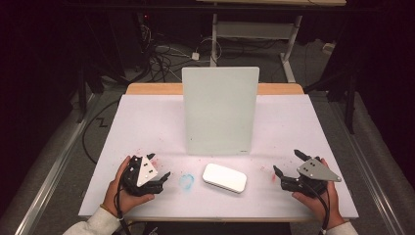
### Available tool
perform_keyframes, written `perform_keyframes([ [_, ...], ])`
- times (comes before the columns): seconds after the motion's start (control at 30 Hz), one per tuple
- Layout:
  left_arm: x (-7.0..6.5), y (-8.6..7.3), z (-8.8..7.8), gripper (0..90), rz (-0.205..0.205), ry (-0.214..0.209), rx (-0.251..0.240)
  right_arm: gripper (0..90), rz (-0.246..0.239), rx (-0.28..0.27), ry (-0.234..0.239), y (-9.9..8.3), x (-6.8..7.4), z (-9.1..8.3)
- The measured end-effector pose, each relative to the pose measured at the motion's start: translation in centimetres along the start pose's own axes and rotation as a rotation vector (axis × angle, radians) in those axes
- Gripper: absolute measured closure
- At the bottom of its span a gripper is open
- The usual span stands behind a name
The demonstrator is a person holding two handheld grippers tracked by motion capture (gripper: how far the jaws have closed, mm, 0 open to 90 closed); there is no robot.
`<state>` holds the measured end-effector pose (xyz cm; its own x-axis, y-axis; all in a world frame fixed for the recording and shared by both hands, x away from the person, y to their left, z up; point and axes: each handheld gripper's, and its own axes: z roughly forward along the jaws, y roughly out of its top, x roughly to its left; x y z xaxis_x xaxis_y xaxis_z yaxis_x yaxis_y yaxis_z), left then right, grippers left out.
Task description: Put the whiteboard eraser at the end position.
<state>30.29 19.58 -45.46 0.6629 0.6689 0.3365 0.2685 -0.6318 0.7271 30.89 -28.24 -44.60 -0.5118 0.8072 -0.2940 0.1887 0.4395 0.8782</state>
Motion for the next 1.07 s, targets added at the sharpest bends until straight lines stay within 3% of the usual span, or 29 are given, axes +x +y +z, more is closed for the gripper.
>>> perform_keyframes([
  [1.07, 0.13, 0.23, 0.51, 21.3, -0.009, -0.004, 0.012, 16.6, -0.016, 0.005, -0.012, -0.04, -0.03, 0.08],
])
